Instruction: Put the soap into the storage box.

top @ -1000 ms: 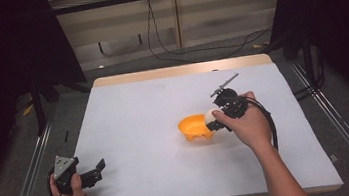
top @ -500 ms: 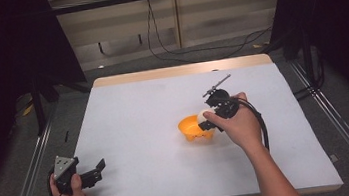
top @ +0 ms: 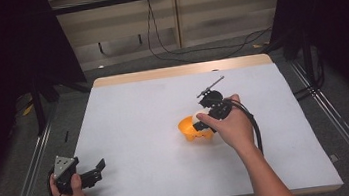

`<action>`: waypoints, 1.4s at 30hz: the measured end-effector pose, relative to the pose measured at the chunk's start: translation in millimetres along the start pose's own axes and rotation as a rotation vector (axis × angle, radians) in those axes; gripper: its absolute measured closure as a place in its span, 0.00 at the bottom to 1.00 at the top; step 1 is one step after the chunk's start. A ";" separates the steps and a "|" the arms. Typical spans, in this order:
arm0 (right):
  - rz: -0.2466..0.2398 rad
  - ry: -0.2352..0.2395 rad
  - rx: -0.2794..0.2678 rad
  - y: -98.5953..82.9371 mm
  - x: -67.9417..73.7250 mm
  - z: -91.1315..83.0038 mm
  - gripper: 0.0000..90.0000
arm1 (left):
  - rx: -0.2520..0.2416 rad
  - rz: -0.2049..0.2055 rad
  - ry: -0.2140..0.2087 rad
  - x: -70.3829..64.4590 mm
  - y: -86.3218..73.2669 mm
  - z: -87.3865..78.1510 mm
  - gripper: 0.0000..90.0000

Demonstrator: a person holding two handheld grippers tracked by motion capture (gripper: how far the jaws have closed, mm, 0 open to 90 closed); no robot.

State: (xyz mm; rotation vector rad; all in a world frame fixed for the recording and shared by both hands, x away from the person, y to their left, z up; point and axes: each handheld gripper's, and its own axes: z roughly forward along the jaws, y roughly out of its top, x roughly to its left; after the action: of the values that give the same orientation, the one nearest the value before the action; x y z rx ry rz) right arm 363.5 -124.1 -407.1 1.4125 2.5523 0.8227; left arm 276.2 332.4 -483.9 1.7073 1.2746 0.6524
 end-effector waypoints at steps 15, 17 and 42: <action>0.073 -0.033 0.043 1.3 4.9 18.1 0.27 | 0.002 -0.002 0.000 1.0 0.1 -0.1 0.00; 0.073 -0.029 0.048 1.6 4.9 18.3 0.27 | 0.005 0.003 0.006 1.1 0.3 -0.1 0.00; 0.020 -0.022 -0.171 -17.6 -4.7 -19.4 0.00 | 0.001 0.001 0.000 0.1 0.1 0.1 0.00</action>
State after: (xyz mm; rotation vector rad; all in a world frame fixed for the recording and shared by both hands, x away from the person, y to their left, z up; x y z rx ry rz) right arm 346.2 -143.1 -400.3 1.3885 2.3905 0.9959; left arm 276.3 332.4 -483.8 1.7091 1.2748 0.6527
